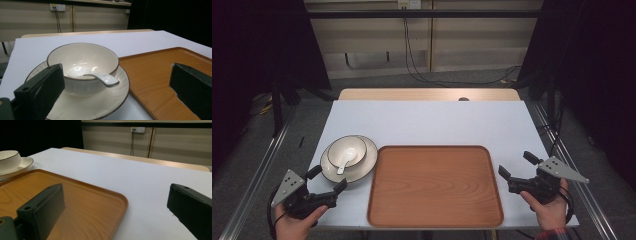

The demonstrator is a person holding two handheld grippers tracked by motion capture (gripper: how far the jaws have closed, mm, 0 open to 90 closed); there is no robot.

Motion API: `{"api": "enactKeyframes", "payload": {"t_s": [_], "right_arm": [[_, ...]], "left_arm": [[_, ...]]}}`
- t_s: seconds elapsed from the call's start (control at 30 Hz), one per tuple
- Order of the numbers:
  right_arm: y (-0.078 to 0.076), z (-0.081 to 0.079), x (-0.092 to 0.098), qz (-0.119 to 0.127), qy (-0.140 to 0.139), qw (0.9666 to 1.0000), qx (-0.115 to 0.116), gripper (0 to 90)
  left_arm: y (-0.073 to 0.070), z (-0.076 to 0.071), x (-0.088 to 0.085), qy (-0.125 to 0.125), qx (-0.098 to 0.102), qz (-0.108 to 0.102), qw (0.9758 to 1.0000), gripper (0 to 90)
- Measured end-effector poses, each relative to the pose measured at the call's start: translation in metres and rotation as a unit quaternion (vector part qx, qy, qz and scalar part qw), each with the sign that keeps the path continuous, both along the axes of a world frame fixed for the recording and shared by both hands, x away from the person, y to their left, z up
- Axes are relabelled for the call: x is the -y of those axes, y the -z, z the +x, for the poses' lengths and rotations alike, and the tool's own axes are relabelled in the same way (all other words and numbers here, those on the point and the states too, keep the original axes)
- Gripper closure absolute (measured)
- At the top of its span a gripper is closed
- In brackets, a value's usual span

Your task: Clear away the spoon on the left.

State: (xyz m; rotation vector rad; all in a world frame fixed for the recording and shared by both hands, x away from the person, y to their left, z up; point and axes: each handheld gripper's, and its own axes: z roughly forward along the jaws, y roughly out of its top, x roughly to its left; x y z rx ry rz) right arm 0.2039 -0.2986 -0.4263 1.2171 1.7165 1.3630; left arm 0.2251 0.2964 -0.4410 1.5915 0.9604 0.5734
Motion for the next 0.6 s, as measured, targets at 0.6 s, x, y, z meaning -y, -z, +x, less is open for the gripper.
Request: {"api": "enactKeyframes", "payload": {"t_s": [0.6], "right_arm": [[-0.0018, 0.003, -0.0017, -0.007, -0.002, 0.9999, 0.008, 1.2]], "left_arm": [[0.0028, 0.0008, 0.0025, -0.01, -0.012, 0.012, 0.9998, 1.0]]}}
